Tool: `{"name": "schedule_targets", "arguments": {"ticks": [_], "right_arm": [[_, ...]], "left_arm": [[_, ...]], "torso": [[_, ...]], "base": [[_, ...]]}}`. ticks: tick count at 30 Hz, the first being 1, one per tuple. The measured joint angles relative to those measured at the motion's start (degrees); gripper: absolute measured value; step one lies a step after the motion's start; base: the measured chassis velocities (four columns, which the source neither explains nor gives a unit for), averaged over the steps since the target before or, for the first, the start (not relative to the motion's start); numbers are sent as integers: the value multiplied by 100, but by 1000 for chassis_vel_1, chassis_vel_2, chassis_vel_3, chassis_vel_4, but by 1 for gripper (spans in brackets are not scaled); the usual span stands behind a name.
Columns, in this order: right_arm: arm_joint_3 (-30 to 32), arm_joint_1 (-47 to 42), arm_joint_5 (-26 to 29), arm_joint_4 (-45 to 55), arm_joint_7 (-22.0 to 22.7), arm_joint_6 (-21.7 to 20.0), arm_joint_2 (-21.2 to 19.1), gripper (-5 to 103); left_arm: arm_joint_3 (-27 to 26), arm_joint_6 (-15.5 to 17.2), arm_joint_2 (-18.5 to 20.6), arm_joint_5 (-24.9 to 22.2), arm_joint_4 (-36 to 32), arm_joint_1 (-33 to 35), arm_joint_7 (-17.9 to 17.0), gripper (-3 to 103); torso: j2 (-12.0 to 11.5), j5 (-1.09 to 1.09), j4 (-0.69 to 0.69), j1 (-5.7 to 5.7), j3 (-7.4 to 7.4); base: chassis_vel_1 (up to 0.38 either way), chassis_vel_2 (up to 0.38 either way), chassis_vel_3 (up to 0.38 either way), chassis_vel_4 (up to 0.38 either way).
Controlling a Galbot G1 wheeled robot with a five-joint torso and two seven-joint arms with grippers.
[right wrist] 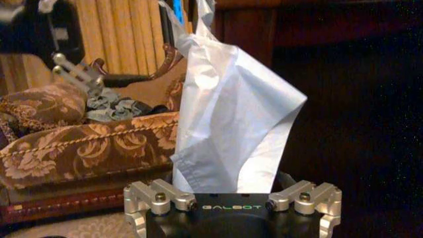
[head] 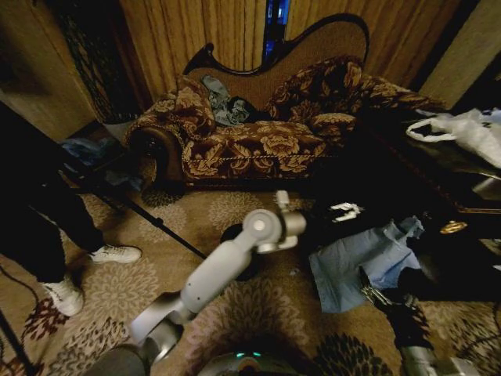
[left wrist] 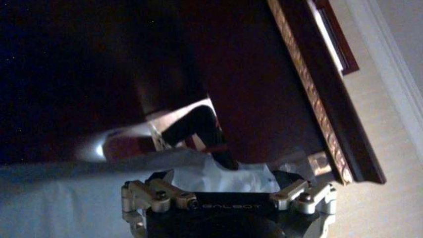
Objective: Place a garbage bag over the trash bin.
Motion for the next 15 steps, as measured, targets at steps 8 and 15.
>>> {"name": "schedule_targets", "arguments": {"ticks": [8, 15], "right_arm": [[-21, 74, 0, -87, 29, 72, -57, 100], [-21, 76, -34, -150, 23, 181, -90, 100]], "left_arm": [[181, -6, -354, 237, 301, -19, 37, 100], [242, -33, -422, 374, 453, 5, 40, 98]], "torso": [[0, -1, 1, -1, 0], [0, -2, 0, -1, 0]], "base": [[0, 0, 0, 0], [0, 0, 0, 0]]}}
